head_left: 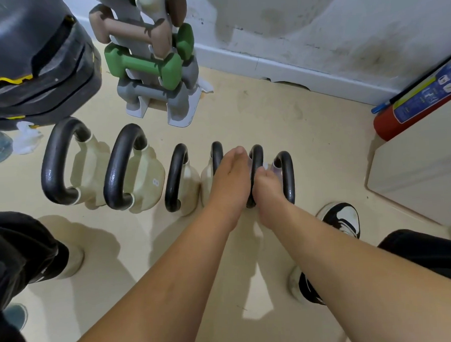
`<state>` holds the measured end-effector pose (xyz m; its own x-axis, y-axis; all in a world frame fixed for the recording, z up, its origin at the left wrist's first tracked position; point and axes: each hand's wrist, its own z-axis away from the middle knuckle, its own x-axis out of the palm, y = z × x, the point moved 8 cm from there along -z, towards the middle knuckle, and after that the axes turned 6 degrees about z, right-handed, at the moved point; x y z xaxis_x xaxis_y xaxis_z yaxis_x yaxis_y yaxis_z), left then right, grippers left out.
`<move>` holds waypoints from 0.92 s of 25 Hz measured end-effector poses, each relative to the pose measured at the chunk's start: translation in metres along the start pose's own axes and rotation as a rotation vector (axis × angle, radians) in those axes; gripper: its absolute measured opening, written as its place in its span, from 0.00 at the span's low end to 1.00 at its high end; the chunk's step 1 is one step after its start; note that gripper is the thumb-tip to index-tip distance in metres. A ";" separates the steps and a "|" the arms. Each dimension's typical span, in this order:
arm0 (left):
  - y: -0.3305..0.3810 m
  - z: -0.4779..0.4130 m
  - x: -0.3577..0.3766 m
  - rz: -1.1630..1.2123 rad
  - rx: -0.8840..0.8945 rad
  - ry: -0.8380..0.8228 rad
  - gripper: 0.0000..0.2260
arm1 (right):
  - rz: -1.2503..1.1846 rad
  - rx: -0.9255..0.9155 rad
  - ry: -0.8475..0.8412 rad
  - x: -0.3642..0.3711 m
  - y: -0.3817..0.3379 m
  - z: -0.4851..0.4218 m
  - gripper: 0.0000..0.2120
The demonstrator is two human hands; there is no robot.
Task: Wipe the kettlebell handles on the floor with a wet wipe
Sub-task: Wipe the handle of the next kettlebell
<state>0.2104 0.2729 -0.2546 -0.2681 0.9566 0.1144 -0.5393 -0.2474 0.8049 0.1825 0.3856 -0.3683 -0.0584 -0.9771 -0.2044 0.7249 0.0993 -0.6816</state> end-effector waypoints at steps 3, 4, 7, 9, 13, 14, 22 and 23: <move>-0.005 0.006 -0.001 -0.015 0.012 0.007 0.08 | 0.253 -0.197 0.050 -0.014 -0.013 0.041 0.09; -0.008 0.007 0.000 -0.040 0.010 0.006 0.05 | 0.326 -0.236 0.059 -0.020 -0.016 0.053 0.08; -0.012 0.014 0.005 -0.093 0.050 -0.057 0.08 | 0.448 -0.204 0.064 -0.038 -0.028 0.073 0.10; -0.010 0.019 0.007 -0.098 0.063 -0.091 0.10 | 0.314 -0.086 -0.087 -0.037 -0.042 0.076 0.10; -0.012 0.015 0.000 -0.003 0.025 -0.107 0.12 | 0.408 -0.031 -0.309 -0.038 -0.071 0.073 0.16; -0.015 0.013 0.000 0.061 -0.032 -0.132 0.14 | 0.433 -0.047 -0.326 -0.039 -0.077 0.072 0.15; -0.042 0.000 0.018 0.294 -0.289 -0.088 0.10 | 0.611 -0.259 -0.074 -0.069 -0.097 0.030 0.13; -0.037 -0.005 0.017 0.286 -0.238 -0.044 0.10 | 0.605 -0.299 0.008 -0.078 -0.107 0.019 0.14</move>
<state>0.2215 0.2978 -0.2852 -0.4033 0.8478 0.3444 -0.6194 -0.5299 0.5792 0.1226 0.4471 -0.2656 0.2925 -0.7320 -0.6154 0.4104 0.6773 -0.6106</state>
